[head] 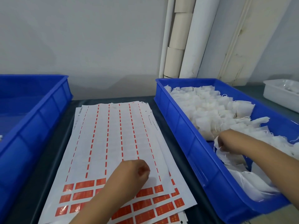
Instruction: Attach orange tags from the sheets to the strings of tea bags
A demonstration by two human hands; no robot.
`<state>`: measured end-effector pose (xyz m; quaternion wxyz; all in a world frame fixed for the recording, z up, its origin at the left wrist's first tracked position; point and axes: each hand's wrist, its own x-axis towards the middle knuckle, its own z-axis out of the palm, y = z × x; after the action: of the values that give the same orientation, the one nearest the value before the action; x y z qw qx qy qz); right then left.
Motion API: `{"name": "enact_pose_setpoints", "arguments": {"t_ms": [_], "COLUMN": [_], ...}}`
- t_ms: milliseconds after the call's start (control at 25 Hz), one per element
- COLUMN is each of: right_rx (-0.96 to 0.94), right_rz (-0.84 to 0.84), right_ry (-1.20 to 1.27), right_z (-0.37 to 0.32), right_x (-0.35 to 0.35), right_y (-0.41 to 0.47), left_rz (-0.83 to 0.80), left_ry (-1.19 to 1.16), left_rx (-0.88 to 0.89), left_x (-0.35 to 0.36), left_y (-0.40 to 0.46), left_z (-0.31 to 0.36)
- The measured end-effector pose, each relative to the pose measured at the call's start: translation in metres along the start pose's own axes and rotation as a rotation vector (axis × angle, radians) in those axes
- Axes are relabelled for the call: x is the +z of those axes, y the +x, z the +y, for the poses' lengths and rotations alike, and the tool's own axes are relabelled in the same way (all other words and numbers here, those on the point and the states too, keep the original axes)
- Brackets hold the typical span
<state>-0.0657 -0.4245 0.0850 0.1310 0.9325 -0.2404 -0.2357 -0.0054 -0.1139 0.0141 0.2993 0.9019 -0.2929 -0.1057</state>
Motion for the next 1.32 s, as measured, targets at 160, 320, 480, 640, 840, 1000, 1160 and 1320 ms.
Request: {"name": "enact_pose_setpoints", "arguments": {"t_ms": [160,320,480,640,840,1000,1160,1320], "right_rx": [0.045,0.027,-0.132,-0.337,-0.601,-0.681,-0.75,-0.749], "right_rz": [0.088,0.37,0.706,0.836,0.542,0.355,0.234,0.311], "right_ry": [0.168,0.474,0.771,1.066,1.212,1.268,1.275,1.262], "right_z": [0.01,0.02,0.0,-0.045,-0.121,-0.16,-0.17,-0.175], "right_x": [-0.018,-0.05,-0.087,-0.105,-0.082,-0.062,-0.058,-0.06], "right_y": [-0.015,-0.045,-0.086,-0.114,-0.122,-0.115,-0.107,-0.105], "left_rz": [-0.004,0.014,0.034,0.155,0.143,0.351,0.403,0.334], "left_ry": [-0.028,-0.048,-0.11,-0.293,-0.635,-0.742,-0.783,-0.838], "left_rx": [-0.013,-0.01,-0.017,0.002,0.125,-0.001,-0.191,-0.26], "left_x": [-0.002,-0.004,-0.013,-0.037,-0.064,-0.067,-0.067,-0.061], "left_y": [-0.004,-0.006,-0.011,-0.022,-0.041,-0.046,-0.046,-0.046], "left_z": [-0.003,-0.004,0.006,0.028,0.038,0.024,0.005,0.004]}}
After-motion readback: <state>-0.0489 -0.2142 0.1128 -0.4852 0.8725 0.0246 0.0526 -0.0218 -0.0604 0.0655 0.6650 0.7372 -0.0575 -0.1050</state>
